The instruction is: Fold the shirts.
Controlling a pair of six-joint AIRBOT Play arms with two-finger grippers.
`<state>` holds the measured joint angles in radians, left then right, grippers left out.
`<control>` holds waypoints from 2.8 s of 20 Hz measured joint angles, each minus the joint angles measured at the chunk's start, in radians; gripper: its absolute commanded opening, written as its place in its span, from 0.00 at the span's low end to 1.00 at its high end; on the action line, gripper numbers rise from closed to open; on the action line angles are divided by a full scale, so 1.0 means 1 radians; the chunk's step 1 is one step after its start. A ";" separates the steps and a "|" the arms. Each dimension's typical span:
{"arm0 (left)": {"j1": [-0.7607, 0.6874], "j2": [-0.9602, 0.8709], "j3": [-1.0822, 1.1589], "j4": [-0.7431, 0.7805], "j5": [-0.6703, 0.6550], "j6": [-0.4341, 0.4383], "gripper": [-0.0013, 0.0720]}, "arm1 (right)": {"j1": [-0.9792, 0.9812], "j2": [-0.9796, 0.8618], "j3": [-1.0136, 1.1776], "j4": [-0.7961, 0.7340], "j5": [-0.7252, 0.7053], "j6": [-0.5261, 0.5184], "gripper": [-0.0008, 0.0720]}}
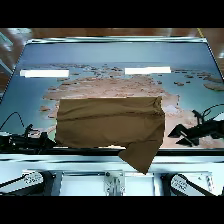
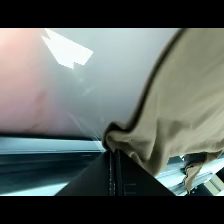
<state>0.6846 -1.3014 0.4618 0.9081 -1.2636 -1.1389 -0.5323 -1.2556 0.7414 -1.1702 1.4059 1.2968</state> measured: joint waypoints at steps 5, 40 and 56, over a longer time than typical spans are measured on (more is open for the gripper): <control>0.000 0.015 0.002 -0.003 -0.019 0.024 0.08 | 0.115 0.000 -0.135 0.066 -0.094 -0.015 0.83; -0.325 -0.344 0.800 -0.158 0.091 -0.106 0.07 | 0.300 -0.376 0.438 0.430 -0.484 0.060 0.10; -0.304 -0.449 0.927 -0.137 -0.068 -0.199 0.73 | 0.206 -0.352 0.447 0.192 -0.405 -0.018 0.97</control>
<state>0.3801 -1.7500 1.3888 0.7708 -1.3312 -1.3376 -0.3264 -1.6073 1.1889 -0.9783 1.0012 1.2789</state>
